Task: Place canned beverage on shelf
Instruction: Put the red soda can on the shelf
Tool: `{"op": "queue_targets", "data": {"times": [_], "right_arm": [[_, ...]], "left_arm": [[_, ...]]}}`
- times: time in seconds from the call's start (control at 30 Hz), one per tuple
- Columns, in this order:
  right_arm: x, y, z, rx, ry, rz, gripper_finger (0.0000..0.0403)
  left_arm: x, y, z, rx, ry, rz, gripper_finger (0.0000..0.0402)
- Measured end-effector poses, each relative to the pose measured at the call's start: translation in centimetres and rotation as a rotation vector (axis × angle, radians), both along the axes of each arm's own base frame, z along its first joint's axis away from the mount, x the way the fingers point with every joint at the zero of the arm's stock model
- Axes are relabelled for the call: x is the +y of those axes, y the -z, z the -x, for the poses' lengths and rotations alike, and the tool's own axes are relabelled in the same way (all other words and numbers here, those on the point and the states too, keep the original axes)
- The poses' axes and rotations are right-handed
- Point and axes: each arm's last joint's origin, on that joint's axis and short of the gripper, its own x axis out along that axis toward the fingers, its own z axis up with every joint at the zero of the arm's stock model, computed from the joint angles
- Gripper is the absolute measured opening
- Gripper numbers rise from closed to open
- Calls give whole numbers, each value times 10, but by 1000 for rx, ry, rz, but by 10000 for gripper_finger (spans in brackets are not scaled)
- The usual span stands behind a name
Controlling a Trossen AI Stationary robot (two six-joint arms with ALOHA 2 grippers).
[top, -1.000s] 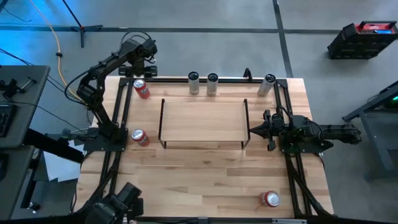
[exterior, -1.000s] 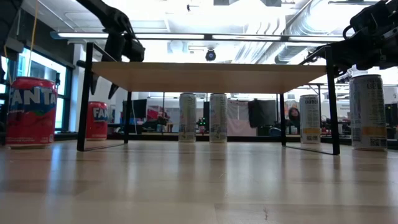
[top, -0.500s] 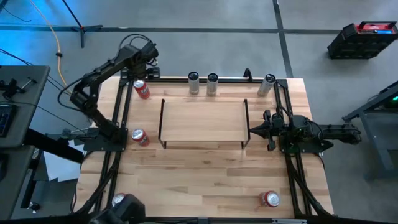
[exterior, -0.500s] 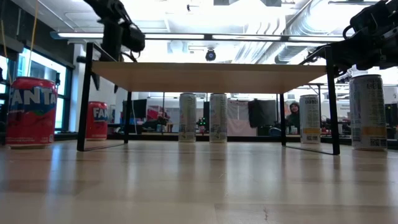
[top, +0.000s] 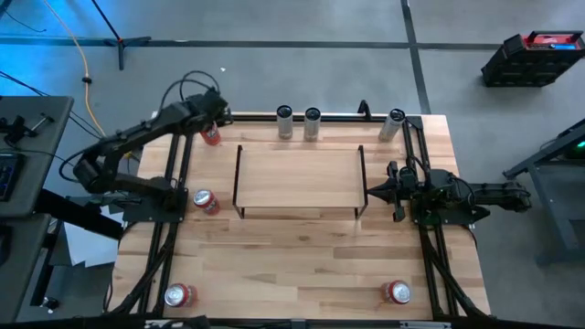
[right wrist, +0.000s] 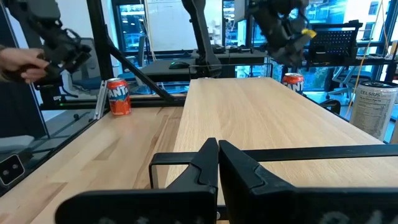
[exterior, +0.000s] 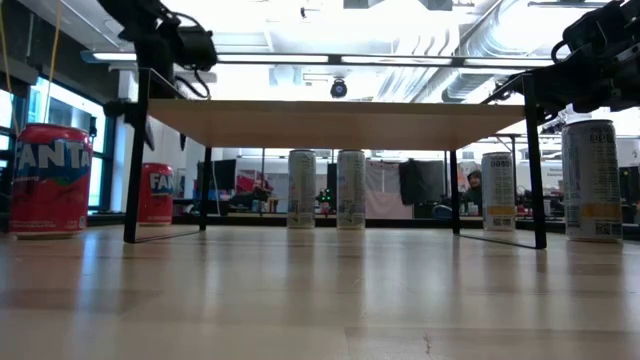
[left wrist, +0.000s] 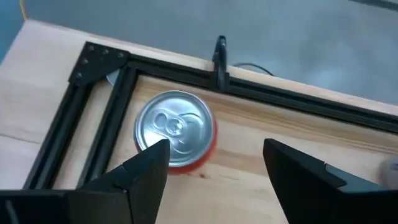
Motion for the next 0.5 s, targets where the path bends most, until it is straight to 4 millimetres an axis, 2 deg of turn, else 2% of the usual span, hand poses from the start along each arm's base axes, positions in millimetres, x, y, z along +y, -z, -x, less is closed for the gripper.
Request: {"op": "queue_targets", "data": {"times": [0.2, 0.37, 0.5], "right_arm": [[0, 0, 0, 0, 0, 0, 0], [0, 0, 0, 0, 0, 0, 0], [0, 0, 0, 0, 0, 0, 0]], "left_arm": [[-8, 11, -2, 26, -35, -13, 253], [-25, 15, -9, 40, -74, -76, 253], [-35, 21, -12, 122, -39, -127, 253]]}}
